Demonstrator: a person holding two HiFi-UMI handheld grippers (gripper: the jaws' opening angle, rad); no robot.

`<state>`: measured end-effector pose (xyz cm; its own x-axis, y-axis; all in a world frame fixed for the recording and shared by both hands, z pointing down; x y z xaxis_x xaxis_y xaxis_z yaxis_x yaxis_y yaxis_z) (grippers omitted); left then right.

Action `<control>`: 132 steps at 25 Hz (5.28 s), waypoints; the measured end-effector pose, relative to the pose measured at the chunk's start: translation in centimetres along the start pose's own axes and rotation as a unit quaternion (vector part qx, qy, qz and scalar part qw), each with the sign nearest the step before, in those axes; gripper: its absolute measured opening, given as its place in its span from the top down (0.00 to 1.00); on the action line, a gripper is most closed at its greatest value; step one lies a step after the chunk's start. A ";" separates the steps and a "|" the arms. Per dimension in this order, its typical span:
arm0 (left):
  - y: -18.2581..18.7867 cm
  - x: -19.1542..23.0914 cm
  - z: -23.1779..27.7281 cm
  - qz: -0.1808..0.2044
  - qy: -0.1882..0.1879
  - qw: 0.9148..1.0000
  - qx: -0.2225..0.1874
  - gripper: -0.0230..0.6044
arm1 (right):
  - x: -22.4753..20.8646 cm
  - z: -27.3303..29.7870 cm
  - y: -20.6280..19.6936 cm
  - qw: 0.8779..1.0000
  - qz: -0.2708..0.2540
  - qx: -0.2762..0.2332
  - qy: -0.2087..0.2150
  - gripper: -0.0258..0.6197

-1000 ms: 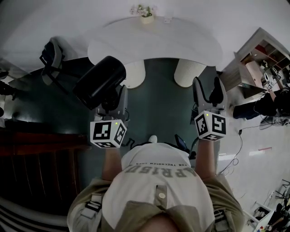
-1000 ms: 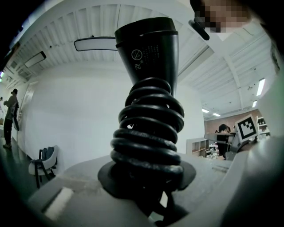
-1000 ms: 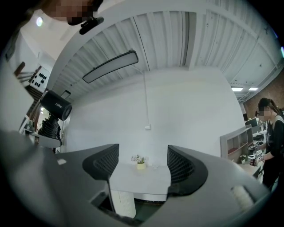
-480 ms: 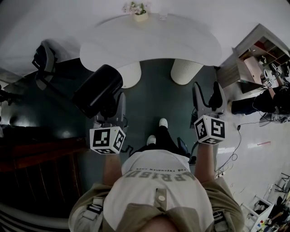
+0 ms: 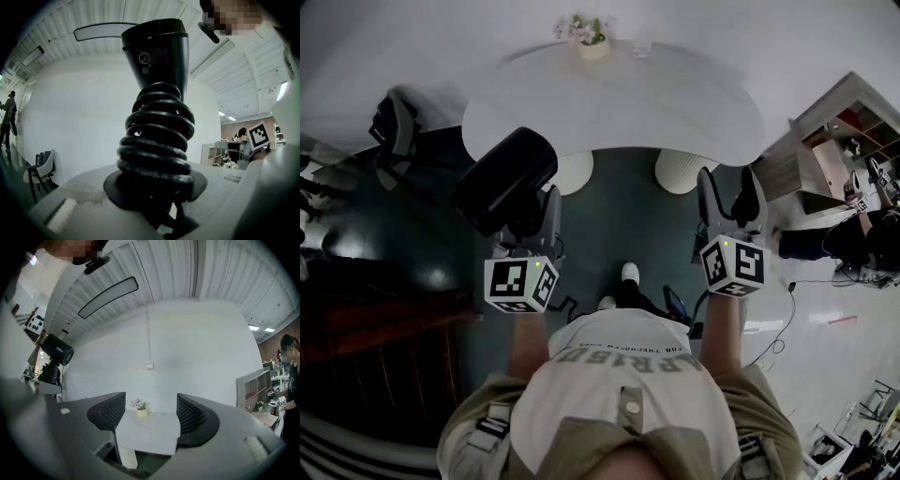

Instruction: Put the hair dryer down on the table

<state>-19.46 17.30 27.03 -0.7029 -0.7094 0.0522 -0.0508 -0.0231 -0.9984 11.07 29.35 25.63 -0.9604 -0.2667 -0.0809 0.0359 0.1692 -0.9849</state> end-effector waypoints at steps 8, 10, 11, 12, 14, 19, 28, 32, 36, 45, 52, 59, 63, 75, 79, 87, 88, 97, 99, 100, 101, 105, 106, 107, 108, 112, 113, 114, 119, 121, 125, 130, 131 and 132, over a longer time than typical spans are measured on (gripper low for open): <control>2.3 -0.8 6.2 -0.006 0.002 1.000 -0.029 0.74 | -4.0 5.3 2.2 0.999 0.001 -0.035 0.008 0.43; 2.3 -0.8 7.1 -0.003 0.008 1.000 -0.028 0.74 | -4.6 6.3 2.3 0.999 0.003 -0.036 0.012 0.43; 2.3 -0.8 7.3 -0.003 0.011 1.000 -0.025 0.74 | -4.7 6.8 2.2 0.999 0.004 -0.035 0.015 0.43; 2.1 -0.7 7.6 -0.002 0.015 1.000 -0.022 0.74 | -4.9 7.2 2.0 0.999 0.006 -0.033 0.018 0.43; 1.5 -0.5 8.0 0.000 0.023 1.000 -0.013 0.74 | -5.1 8.2 1.5 0.999 0.010 -0.028 0.023 0.43; -0.1 0.9 9.3 -0.004 0.037 0.999 0.017 0.74 | -5.2 10.7 -1.1 1.000 0.017 0.003 0.026 0.43; -3.5 4.4 14.7 -0.017 0.027 0.998 0.051 0.74 | -4.3 16.9 -5.3 0.998 0.026 0.036 0.032 0.43; -3.9 6.6 18.1 -0.023 0.019 0.998 0.058 0.74 | -3.7 20.0 -5.9 0.999 0.022 0.037 0.028 0.43; -3.1 9.1 21.5 -0.024 0.007 0.998 0.051 0.74 | -2.9 23.6 -5.5 0.999 0.014 0.030 0.021 0.43; -1.2 13.5 27.9 -0.017 -0.024 0.999 0.036 0.74 | -1.9 29.9 -4.0 1.000 0.000 0.005 0.005 0.43; -2.1 15.0 31.4 -0.027 -0.041 0.998 0.045 0.74 | -2.2 32.7 -4.6 0.999 -0.030 0.015 -0.005 0.43; -4.4 14.1 33.6 -0.036 -0.052 0.994 0.083 0.74 | -3.7 34.9 -6.2 0.998 -0.048 0.040 0.002 0.43; -5.9 13.4 34.6 -0.043 -0.057 0.992 0.107 0.74 | -4.4 37.0 -7.3 0.997 -0.045 0.055 0.018 0.43; -10.9 12.3 36.9 -0.085 -0.073 0.980 0.165 0.74 | -4.7 40.9 -10.7 0.991 -0.049 0.100 0.080 0.43; -12.7 11.9 37.6 -0.099 -0.089 0.973 0.187 0.74 | -4.1 42.0 -12.0 0.985 -0.062 0.116 0.115 0.43; -16.3 11.0 38.4 -0.105 -0.129 0.960 0.227 0.74 | -2.1 43.0 -14.7 0.966 -0.087 0.146 0.196 0.43; -16.7 11.0 38.4 -0.112 -0.131 0.958 0.231 0.74 | -1.8 43.1 -15.0 0.963 -0.088 0.150 0.207 0.43; -19.6 10.7 38.3 -0.130 -0.166 0.938 0.277 0.74 | 1.1 43.1 -17.0 0.929 -0.110 0.181 0.304 0.42; -20.2 10.7 38.0 -0.128 -0.172 0.934 0.285 0.74 | 2.0 42.8 -17.3 0.921 -0.114 0.186 0.323 0.42; -20.4 10.7 37.8 -0.128 -0.175 0.932 0.289 0.74 | 2.5 42.6 -17.4 0.917 -0.114 0.187 0.334 0.42; -20.7 10.7 37.8 -0.129 -0.178 0.930 0.294 0.74 | 3.0 42.6 -17.5 0.912 -0.115 0.188 0.347 0.42; -21.7 10.9 37.9 -0.124 -0.196 0.921 0.314 0.74 | 4.9 42.3 -18.4 0.881 -0.143 0.207 0.401 0.42; -21.8 10.9 37.8 -0.121 -0.201 0.918 0.320 0.74 | 5.4 42.1 -18.7 0.871 -0.153 0.213 0.414 0.42; -22.0 10.8 37.7 -0.117 -0.207 0.915 0.326 0.74 | 5.9 42.0 -19.1 0.863 -0.162 0.216 0.427 0.42; -22.2 10.8 37.7 -0.113 -0.212 0.912 0.331 0.74 | 6.3 41.8 -19.3 0.855 -0.170 0.219 0.439 0.42; -22.9 10.3 37.7 -0.098 -0.234 0.901 0.353 0.74 | 7.0 41.5 -20.4 0.830 -0.188 0.233 0.471 0.42; -23.2 10.2 37.8 -0.095 -0.239 0.898 0.358 0.74 | 7.1 41.5 -20.7 0.825 -0.192 0.237 0.476 0.42; -23.4 10.1 37.7 -0.092 -0.244 0.895 0.362 0.74 | 7.2 41.5 -21.0 0.820 -0.196 0.240 0.482 0.42; -24.0 9.6 37.4 -0.086 -0.260 0.883 0.381 0.74 | 8.1 41.1 -22.1 0.798 -0.210 0.245 0.510 0.39; -24.4 9.2 37.5 -0.085 -0.265 0.879 0.388 0.74 | 8.2 41.1 -22.5 0.792 -0.210 0.247 0.518 0.39; -24.9 8.5 37.5 -0.084 -0.276 0.869 0.402 0.74 | 8.4 40.9 -23.7 0.775 -0.221 0.259 0.533 0.39; -25.6 8.1 37.3 -0.089 -0.282 0.857 0.422 0.73 | 8.6 40.5 -25.1 0.765 -0.217 0.274 0.541 0.38; -25.7 8.0 37.3 -0.093 -0.283 0.854 0.427 0.73 | 8.7 40.4 -25.4 0.765 -0.216 0.277 0.540 0.38; -25.8 8.0 37.2 -0.096 -0.283 0.851 0.431 0.73 | 8.7 40.4 -25.7 0.765 -0.215 0.280 0.539 0.37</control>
<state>2.64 -13.98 52.47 -0.2728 -0.8541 0.4429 0.5849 -0.5127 -0.6285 12.99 -15.70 44.11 -0.5764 0.8042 0.1449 -0.5238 -0.2274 -0.8209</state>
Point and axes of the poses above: the fingertips, and each gripper's own axes: z forward along the fingers, x to its left, y out of its top, the point moved 5 cm from there along -z, backward along the fingers, and after that the axes turned 7 degrees about -x, right-handed, at the moved point
